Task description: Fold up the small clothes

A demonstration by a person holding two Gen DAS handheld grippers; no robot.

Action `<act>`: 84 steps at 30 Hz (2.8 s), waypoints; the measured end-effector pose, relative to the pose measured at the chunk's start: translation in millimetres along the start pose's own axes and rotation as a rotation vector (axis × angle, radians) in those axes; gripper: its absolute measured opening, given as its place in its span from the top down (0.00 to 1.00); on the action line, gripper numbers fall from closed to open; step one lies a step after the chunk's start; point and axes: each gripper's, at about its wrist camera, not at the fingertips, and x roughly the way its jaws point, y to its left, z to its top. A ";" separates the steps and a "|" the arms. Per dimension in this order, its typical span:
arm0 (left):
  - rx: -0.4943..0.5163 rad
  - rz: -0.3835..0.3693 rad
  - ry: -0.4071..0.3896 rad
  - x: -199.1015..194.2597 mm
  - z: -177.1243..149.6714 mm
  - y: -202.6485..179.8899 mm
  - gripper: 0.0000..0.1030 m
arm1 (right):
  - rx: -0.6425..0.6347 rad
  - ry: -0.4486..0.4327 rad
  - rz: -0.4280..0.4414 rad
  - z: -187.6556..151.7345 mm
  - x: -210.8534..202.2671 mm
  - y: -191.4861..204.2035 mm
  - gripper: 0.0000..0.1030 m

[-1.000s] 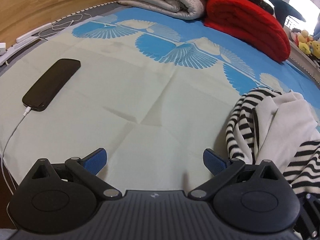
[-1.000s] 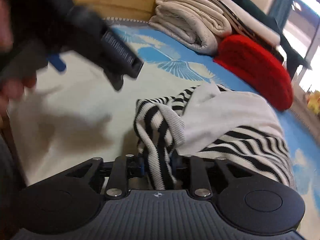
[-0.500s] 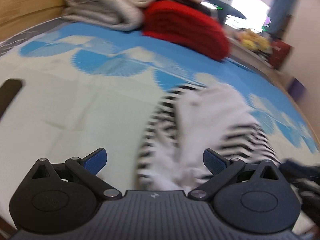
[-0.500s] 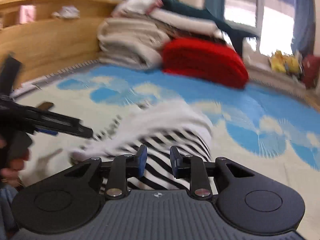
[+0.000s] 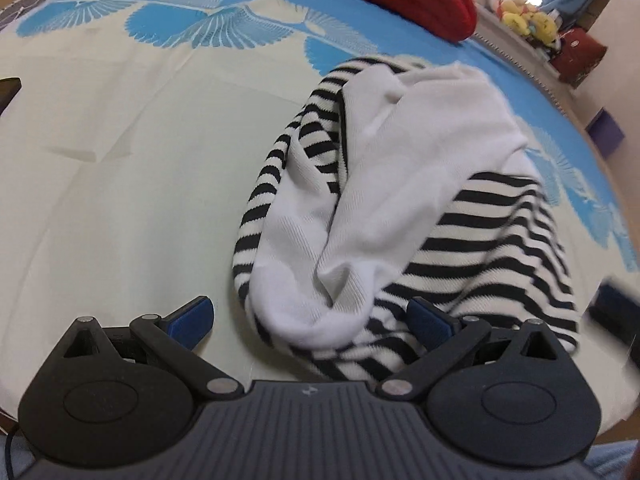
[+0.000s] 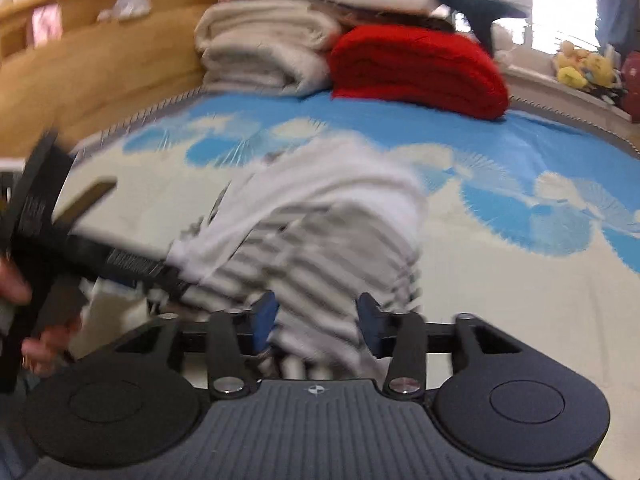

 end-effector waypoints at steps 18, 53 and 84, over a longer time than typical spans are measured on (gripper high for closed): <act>-0.307 0.209 -0.276 -41.9 48.0 76.0 0.00 | -0.398 0.193 0.152 131.8 157.6 -6.4 0.82; 0.173 -0.077 -0.127 -3.1 13.8 -10.3 0.24 | 0.116 0.063 0.155 -10.2 11.1 -35.7 0.57; 0.075 0.000 -0.169 1.0 25.2 9.4 0.79 | 0.046 0.203 0.306 -25.6 15.6 -44.8 0.75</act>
